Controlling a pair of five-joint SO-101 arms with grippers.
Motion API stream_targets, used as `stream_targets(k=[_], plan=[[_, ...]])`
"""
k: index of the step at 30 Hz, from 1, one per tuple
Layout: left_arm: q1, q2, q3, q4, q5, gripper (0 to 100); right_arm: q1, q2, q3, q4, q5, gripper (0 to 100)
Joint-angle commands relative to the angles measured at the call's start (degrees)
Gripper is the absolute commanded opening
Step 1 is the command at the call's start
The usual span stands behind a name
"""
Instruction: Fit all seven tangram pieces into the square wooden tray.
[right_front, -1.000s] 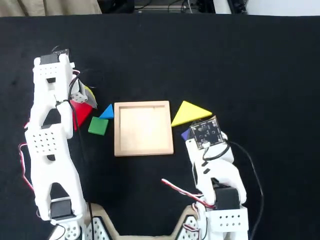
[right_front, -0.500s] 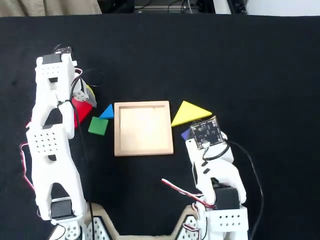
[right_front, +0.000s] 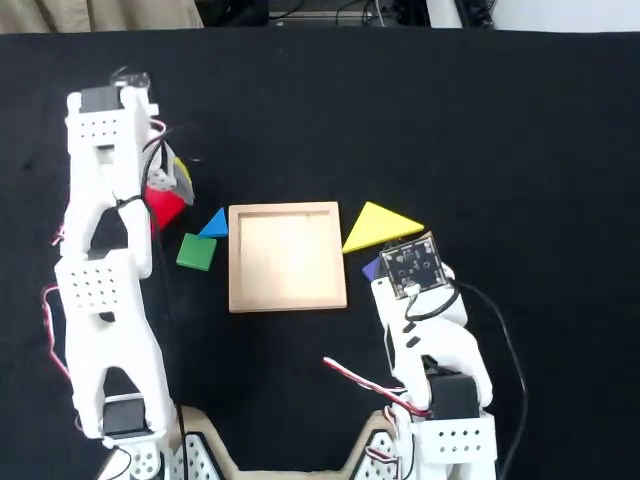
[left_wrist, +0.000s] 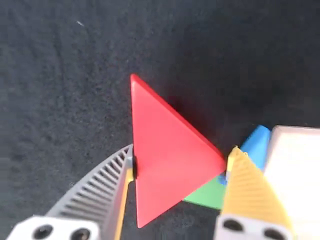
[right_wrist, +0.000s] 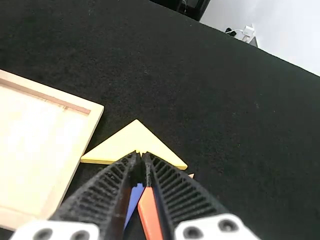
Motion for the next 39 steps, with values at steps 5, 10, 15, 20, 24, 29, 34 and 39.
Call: stream_targets(k=[5, 10, 15, 20, 24, 29, 34, 39], plan=[[9.1, -23.0, 21.9, 0.6, 6.7, 13, 0.5, -2.8, -0.2, 0.3, 0.4, 1.2], [14.6, -36.3, 37.1, -5.3, 17.1, 13, 0.5, -2.8, -0.2, 0.3, 0.4, 1.2], [19.0, -39.5, 48.4, -14.6, 26.8, 13, 0.9, -2.8, -0.2, 0.3, 0.4, 1.2], [24.4, -39.5, 56.0, -25.1, 29.2, 13, 1.0, -2.9, -0.2, 0.2, 0.4, 1.2], [25.1, -39.2, 58.3, -30.9, 29.1, 13, 1.0, -2.9, -0.2, 0.2, 0.4, 1.2], [25.5, -35.5, 58.2, -32.9, 25.8, 14, 1.0, -2.9, -0.2, -0.1, 0.4, 1.2], [25.0, -30.7, 57.0, -32.7, 25.8, 16, 1.0, -3.0, -0.2, -0.2, 0.4, 1.2], [25.5, -28.5, 54.0, -28.4, 25.6, 24, 1.0, -3.0, -0.2, -0.2, 0.4, 1.2]])
